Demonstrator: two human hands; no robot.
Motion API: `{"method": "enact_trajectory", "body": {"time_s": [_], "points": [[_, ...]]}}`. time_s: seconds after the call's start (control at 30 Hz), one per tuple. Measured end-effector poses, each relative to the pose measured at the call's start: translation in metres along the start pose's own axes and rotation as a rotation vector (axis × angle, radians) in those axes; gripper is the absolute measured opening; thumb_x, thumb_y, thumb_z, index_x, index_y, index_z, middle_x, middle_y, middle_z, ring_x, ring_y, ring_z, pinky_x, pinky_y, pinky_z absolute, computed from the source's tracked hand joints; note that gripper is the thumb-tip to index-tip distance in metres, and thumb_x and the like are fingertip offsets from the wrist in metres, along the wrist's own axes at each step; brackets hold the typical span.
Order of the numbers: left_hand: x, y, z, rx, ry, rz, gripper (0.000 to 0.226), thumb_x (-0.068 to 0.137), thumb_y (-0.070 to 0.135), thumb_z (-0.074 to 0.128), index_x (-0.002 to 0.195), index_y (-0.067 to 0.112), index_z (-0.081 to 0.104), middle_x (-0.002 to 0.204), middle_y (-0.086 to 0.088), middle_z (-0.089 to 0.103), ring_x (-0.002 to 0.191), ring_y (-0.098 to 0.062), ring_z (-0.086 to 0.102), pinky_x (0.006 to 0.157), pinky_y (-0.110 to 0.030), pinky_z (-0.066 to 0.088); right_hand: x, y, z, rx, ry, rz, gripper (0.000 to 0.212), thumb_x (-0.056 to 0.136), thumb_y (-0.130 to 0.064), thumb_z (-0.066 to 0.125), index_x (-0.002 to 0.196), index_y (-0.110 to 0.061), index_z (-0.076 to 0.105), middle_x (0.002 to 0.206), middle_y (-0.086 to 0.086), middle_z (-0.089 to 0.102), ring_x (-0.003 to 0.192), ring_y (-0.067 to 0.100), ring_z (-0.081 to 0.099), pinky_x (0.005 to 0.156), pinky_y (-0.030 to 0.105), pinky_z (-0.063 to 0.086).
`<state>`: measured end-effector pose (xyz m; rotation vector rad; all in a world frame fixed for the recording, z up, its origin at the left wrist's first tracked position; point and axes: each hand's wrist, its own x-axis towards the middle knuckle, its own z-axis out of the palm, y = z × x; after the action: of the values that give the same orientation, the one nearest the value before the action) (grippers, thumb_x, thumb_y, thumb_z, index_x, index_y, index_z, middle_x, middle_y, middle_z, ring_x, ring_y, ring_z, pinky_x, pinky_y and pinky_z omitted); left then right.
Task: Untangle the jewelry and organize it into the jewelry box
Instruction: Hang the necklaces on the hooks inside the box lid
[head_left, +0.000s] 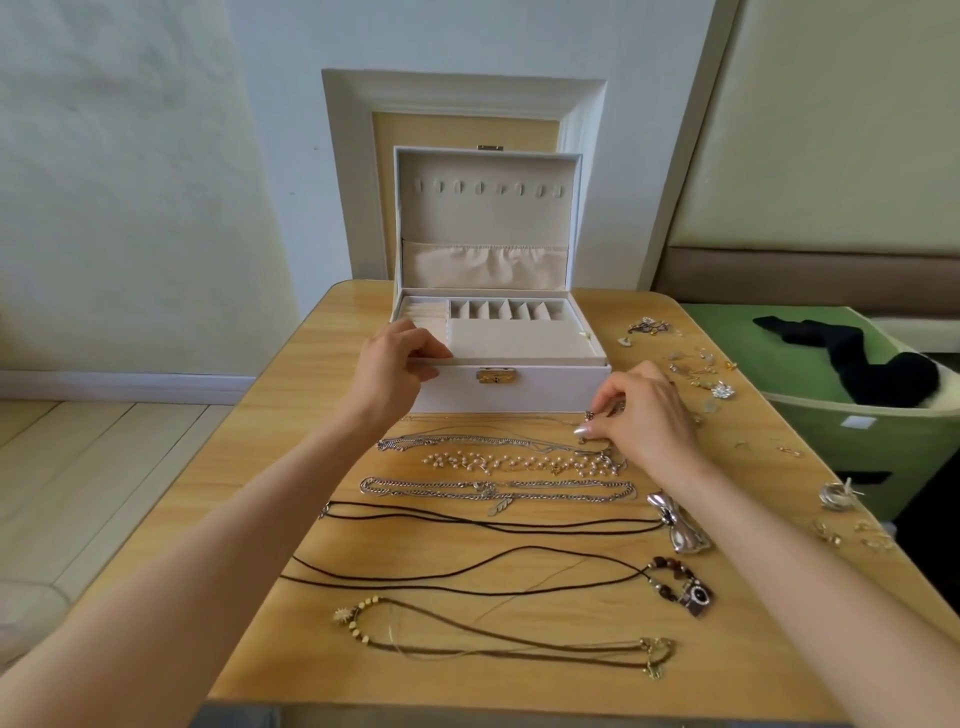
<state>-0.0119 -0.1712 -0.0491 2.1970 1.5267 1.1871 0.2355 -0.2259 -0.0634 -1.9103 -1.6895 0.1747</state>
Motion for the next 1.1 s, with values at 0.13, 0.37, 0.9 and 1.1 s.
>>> {"method": "enact_trajectory", "body": {"time_s": [0.13, 0.37, 0.9, 1.1], "points": [[-0.004, 0.002, 0.001, -0.044, 0.028, -0.014, 0.025, 0.079, -0.015, 0.061, 0.096, 0.001, 0.071, 0.097, -0.012, 0.061, 0.092, -0.026, 0.058, 0.081, -0.026, 0.048, -0.009, -0.001, 0.001, -0.02, 0.112, -0.111, 0.023, 0.071, -0.023, 0.08, 0.072, -0.023, 0.058, 0.092, -0.007, 0.057, 0.09, 0.015, 0.052, 0.073, 0.027, 0.041], [-0.006, 0.005, 0.0, -0.045, 0.037, -0.026, 0.026, 0.078, -0.016, 0.06, 0.095, 0.001, 0.071, 0.098, -0.013, 0.062, 0.093, -0.027, 0.058, 0.082, -0.026, 0.049, -0.011, -0.018, -0.023, 0.201, 0.193, -0.239, 0.019, 0.067, -0.022, 0.082, 0.071, -0.019, 0.064, 0.067, -0.015, 0.054, 0.076, 0.017, 0.053, 0.072, 0.033, 0.043], [-0.018, 0.007, -0.005, -0.071, 0.038, -0.003, 0.027, 0.077, -0.019, 0.06, 0.092, 0.001, 0.071, 0.093, -0.009, 0.058, 0.087, -0.021, 0.054, 0.068, 0.001, 0.039, 0.005, -0.03, -0.015, 0.51, 0.015, -0.144, 0.016, 0.078, -0.009, 0.073, 0.075, -0.016, 0.059, 0.083, 0.007, 0.07, 0.069, 0.015, 0.067, 0.062, 0.025, 0.056], [-0.023, 0.006, -0.009, -0.048, 0.015, 0.017, 0.027, 0.077, -0.016, 0.063, 0.091, 0.005, 0.072, 0.09, -0.005, 0.058, 0.086, -0.023, 0.057, 0.073, -0.008, 0.043, 0.003, -0.031, -0.02, 0.476, -0.007, -0.145, 0.014, 0.076, -0.012, 0.075, 0.08, -0.008, 0.063, 0.078, 0.008, 0.069, 0.065, 0.017, 0.068, 0.064, 0.031, 0.058]]}}
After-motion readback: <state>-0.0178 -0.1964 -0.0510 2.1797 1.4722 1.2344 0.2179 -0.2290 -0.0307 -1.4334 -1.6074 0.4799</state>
